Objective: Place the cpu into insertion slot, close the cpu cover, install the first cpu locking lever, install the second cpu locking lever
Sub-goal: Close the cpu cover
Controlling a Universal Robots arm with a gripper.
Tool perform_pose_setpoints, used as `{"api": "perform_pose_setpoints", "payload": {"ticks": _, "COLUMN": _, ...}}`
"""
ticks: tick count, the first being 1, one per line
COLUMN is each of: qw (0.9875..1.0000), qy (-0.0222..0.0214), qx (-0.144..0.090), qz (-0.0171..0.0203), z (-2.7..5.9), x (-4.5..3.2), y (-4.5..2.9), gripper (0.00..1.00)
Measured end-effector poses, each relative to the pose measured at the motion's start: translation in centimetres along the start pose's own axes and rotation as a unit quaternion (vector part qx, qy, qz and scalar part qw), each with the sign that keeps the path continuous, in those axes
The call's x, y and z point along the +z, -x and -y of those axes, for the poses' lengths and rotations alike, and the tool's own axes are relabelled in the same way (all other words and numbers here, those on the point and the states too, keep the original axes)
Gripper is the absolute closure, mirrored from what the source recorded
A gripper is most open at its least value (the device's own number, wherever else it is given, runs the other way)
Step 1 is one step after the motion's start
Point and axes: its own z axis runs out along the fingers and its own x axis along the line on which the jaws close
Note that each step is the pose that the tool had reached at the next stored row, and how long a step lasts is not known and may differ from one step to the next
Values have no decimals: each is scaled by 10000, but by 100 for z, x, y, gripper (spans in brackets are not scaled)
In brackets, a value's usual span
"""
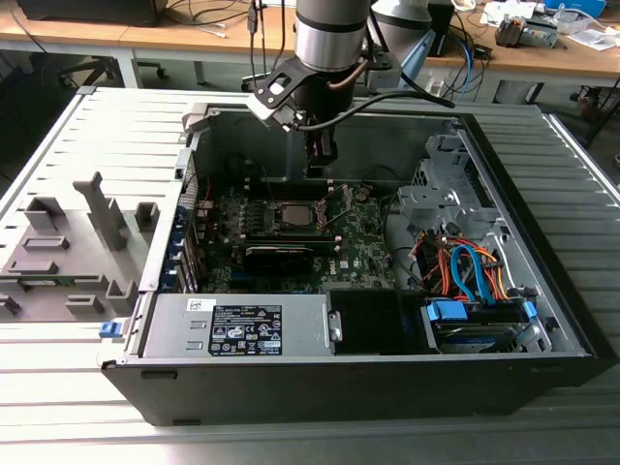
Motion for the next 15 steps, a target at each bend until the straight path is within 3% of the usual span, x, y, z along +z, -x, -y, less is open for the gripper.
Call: {"api": "perform_pose_setpoints", "payload": {"ticks": 15, "qw": 10000, "qy": 0, "qx": 0, "qz": 0, "z": -24, "x": 1, "y": 15, "gripper": 89}}
